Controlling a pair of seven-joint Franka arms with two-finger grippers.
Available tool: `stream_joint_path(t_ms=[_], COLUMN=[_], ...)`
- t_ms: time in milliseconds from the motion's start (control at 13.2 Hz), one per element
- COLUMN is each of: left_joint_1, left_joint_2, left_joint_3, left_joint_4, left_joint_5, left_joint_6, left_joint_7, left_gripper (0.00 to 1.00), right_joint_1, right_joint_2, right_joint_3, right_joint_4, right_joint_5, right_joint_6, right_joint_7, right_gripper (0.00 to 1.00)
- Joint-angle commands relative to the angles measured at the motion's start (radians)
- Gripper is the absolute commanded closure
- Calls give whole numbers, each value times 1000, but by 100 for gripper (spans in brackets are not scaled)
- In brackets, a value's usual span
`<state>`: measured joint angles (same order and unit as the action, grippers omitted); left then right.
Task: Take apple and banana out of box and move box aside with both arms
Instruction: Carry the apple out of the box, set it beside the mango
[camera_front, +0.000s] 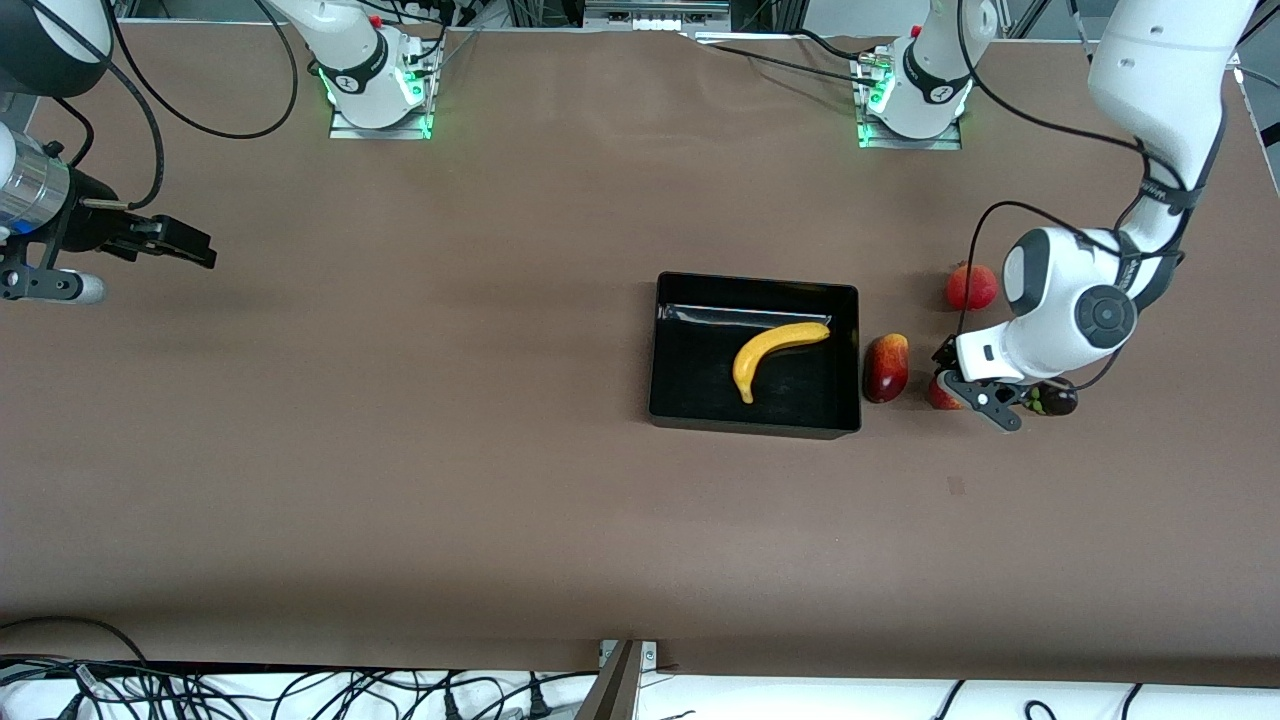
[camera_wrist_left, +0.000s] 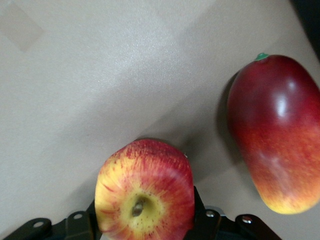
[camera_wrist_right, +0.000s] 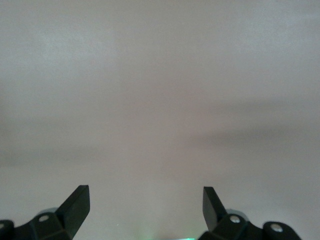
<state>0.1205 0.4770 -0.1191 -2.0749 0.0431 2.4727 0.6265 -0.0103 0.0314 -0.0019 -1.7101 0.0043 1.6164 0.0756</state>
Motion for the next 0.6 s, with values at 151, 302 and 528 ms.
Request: stream_joint_path(t_ms=[151, 302, 528], left_joint_1=[8, 4, -80], left_joint_2=[-32, -131, -231], left_joint_3=[-1, -28, -60], left_joint_4=[16, 39, 56], left_joint_5=[3, -38, -126], left_joint_6=[-21, -212, -296], left_joint_7=[5, 9, -13], left_gripper=[0, 0, 0], right_joint_1=[-11, -11, -11], right_joint_2=[-1, -1, -1], right_joint_3=[5, 5, 3], right_joint_4=[9, 9, 4], right_joint_5=[22, 22, 22], right_joint_6=[-13, -13, -15], right_joint_7=[-8, -8, -10], right_gripper=[0, 0, 0])
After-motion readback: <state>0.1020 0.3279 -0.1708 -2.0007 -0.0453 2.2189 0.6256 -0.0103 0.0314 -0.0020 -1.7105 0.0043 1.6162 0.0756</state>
